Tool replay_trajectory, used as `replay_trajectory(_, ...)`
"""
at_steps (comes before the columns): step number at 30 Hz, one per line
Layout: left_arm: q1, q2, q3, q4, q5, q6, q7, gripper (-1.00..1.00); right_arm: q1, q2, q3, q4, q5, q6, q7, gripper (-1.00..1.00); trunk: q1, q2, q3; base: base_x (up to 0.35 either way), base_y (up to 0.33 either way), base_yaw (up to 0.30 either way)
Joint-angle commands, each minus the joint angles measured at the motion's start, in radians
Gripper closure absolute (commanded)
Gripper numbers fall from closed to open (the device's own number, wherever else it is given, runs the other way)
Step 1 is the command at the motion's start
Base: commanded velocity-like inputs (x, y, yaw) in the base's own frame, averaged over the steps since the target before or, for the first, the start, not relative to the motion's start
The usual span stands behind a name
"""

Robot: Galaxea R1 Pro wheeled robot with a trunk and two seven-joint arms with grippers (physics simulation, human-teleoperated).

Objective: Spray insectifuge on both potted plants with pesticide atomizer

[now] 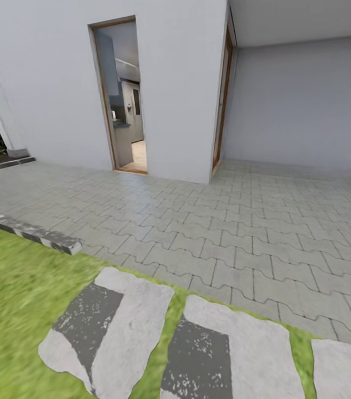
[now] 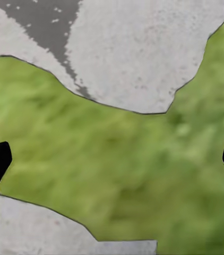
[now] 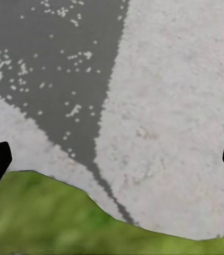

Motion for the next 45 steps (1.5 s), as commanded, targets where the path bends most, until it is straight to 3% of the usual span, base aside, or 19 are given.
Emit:
replay_trajectory(1,0.000,0.000,-0.001,0.001,0.006,-0.003,-0.001,-1.00,-0.001,0.000,0.000,0.001,0.001,-0.003,0.001,-1.00,0.000,0.000,-0.001,0.289,0.198,-0.263)
replay_trajectory(45,0.001,0.000,-0.001,0.001,0.006,-0.004,-0.001,-1.00,-0.001,0.000,-0.001,0.001,0.000,-0.003,0.001,-1.00,0.000,0.000,-0.001,0.323,0.123,-0.264)
